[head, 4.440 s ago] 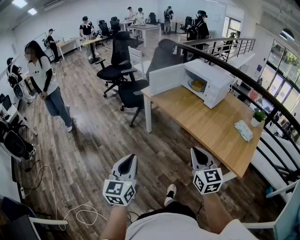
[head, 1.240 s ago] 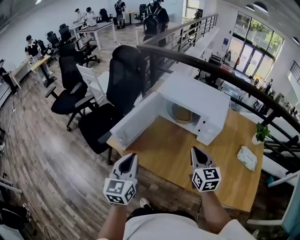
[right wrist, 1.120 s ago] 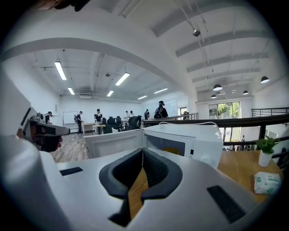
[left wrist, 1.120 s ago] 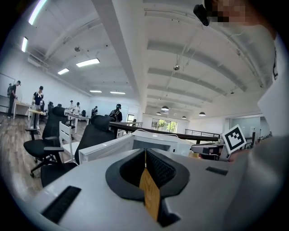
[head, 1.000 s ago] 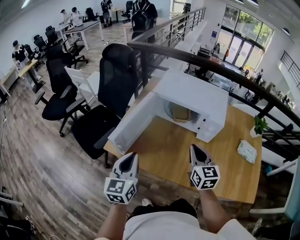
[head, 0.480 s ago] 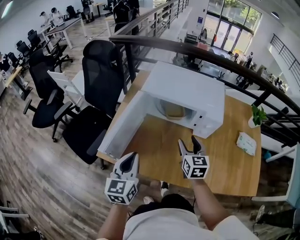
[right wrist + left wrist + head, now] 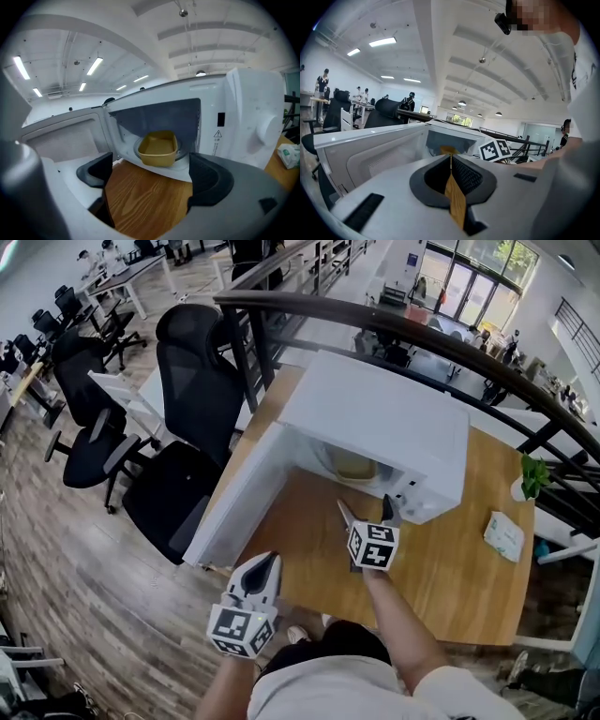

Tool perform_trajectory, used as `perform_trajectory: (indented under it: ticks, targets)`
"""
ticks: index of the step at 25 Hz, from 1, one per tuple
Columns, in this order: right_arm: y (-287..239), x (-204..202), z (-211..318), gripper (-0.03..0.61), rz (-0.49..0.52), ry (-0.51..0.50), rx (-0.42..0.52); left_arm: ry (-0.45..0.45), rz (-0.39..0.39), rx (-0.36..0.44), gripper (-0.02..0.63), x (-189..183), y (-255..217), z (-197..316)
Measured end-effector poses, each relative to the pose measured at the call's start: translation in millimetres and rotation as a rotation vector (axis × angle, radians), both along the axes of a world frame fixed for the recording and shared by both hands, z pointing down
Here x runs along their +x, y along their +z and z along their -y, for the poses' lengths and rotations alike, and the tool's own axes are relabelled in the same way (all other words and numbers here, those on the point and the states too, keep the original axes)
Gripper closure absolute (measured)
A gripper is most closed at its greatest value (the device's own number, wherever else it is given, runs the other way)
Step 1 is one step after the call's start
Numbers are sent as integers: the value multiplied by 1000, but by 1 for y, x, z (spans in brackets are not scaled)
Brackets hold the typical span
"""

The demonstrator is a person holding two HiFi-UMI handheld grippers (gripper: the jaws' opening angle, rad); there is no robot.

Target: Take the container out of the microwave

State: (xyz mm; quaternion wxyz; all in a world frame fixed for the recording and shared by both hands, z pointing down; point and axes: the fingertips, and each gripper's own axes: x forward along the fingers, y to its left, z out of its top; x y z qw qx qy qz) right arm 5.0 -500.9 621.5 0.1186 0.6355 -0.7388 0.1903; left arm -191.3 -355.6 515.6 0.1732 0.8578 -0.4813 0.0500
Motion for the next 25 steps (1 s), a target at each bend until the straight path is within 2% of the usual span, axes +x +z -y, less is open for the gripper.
perform_trajectory:
  ticks: [6, 11, 25]
  targets:
    - [37, -7, 37, 78, -42, 30, -52, -7, 6, -31, 577, 3, 13, 16]
    - [61, -3, 61, 78, -36, 81, -97, -7, 12, -53, 577, 7, 22, 29]
    - [80, 5, 98, 78, -84, 113, -98, -13, 14, -93, 577, 7, 39, 36]
